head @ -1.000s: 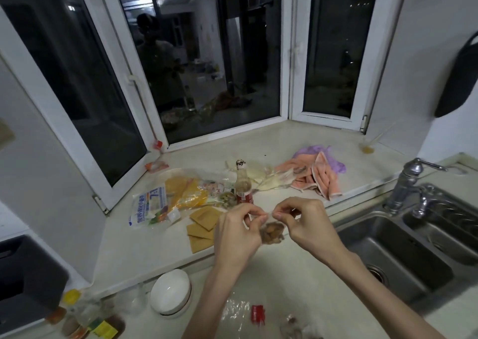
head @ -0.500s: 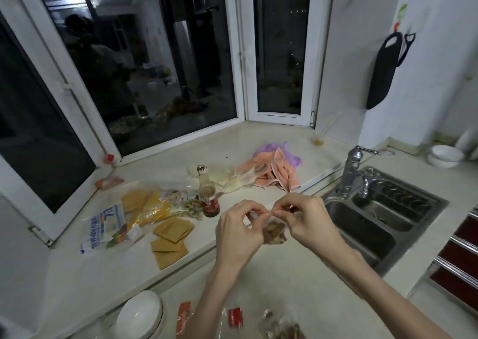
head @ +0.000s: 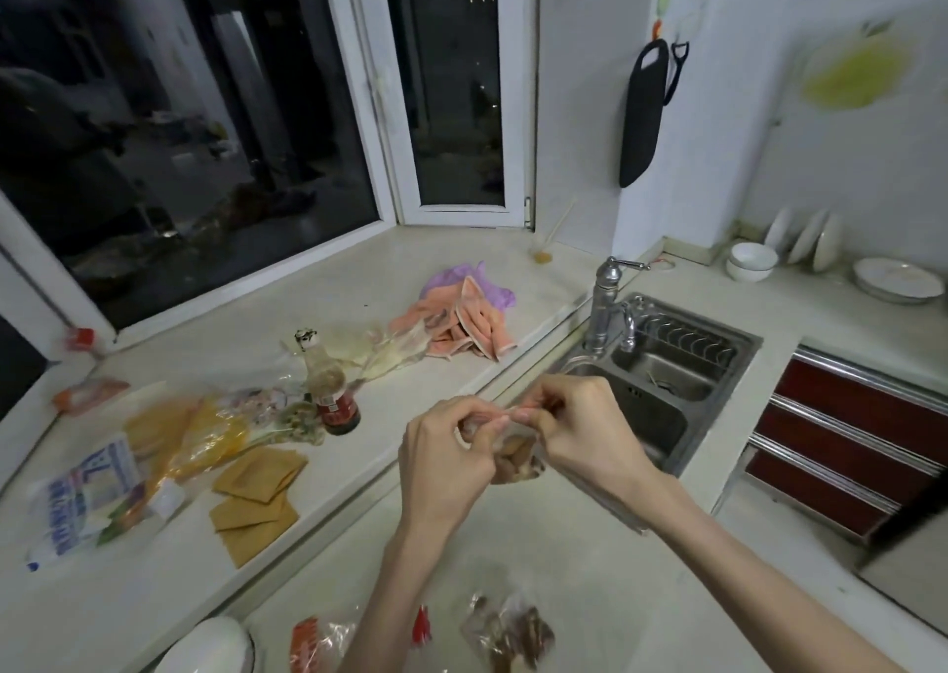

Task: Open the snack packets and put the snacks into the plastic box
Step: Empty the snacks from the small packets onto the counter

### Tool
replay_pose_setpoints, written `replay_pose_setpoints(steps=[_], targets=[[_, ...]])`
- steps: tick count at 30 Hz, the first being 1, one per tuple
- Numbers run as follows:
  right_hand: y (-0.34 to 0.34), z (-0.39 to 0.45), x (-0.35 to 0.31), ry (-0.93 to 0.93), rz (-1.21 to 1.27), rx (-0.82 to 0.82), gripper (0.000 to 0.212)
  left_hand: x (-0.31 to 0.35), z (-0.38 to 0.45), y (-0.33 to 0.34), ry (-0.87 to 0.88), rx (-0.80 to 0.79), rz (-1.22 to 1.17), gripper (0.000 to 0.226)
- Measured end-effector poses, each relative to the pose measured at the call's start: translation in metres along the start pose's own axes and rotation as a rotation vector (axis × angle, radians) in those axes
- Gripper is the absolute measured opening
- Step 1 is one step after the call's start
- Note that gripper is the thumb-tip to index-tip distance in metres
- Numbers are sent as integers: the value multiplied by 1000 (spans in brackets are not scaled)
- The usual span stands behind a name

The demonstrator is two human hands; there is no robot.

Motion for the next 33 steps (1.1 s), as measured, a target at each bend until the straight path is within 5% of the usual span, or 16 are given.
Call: replay_pose_setpoints(steps=[20, 27, 33], targets=[[57, 39, 83, 50, 196, -226, 16, -59, -29, 39, -419, 25, -12, 30], [120, 20, 149, 209, 428, -644, 10, -77, -74, 69, -500, -9, -9, 17], [175, -20, 216, 496, 414, -906, 11, -106, -131, 114, -816, -23, -98, 28]])
Point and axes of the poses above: each hand's wrist, its own z-axis towards the middle knuckle, its own y-axis out of the palm, x = y × z, the point moved 3 cm from there along z, towards the middle knuckle, and after that the axes turned 15 degrees about y, right-handed, at the moved point
